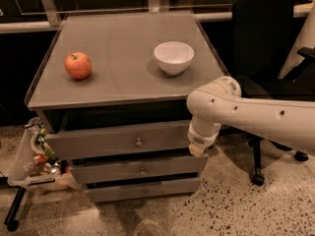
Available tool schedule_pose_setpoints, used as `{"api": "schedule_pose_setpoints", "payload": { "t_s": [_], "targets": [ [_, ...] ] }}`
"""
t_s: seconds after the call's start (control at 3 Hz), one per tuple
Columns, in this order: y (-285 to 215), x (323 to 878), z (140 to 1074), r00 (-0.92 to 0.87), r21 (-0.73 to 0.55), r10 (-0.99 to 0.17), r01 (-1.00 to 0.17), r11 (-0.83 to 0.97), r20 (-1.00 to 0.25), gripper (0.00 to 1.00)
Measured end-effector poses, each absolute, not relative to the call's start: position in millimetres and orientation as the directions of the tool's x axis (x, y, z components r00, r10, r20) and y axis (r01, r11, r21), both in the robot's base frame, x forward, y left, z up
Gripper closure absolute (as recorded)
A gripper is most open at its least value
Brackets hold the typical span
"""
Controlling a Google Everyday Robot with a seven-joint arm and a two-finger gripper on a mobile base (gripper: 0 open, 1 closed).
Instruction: Close top drawer
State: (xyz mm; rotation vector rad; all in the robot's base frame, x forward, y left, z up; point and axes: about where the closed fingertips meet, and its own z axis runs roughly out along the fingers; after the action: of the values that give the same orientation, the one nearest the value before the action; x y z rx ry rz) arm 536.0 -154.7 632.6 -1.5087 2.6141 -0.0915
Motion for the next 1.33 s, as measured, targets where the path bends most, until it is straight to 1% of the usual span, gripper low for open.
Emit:
{"api": "schedule_pose_setpoints", "payload": {
  "t_s": [0.33, 0.67, 1.0, 1.33],
  "targets": [
    [-153, 545, 638, -0.492, -0.128, -0.867, -0.857, 0.498, -0.081, 0.88],
    [-150, 570, 648, -0.499, -0.153, -0.859, -0.845, 0.512, -0.115, 1.00],
    [-144, 593, 657, -0.503, -0.170, -0.852, -0.836, 0.522, -0.143, 1.00],
    [-144, 593, 658, -0.503, -0.171, -0.852, -0.835, 0.522, -0.145, 0.81]
  ]
}}
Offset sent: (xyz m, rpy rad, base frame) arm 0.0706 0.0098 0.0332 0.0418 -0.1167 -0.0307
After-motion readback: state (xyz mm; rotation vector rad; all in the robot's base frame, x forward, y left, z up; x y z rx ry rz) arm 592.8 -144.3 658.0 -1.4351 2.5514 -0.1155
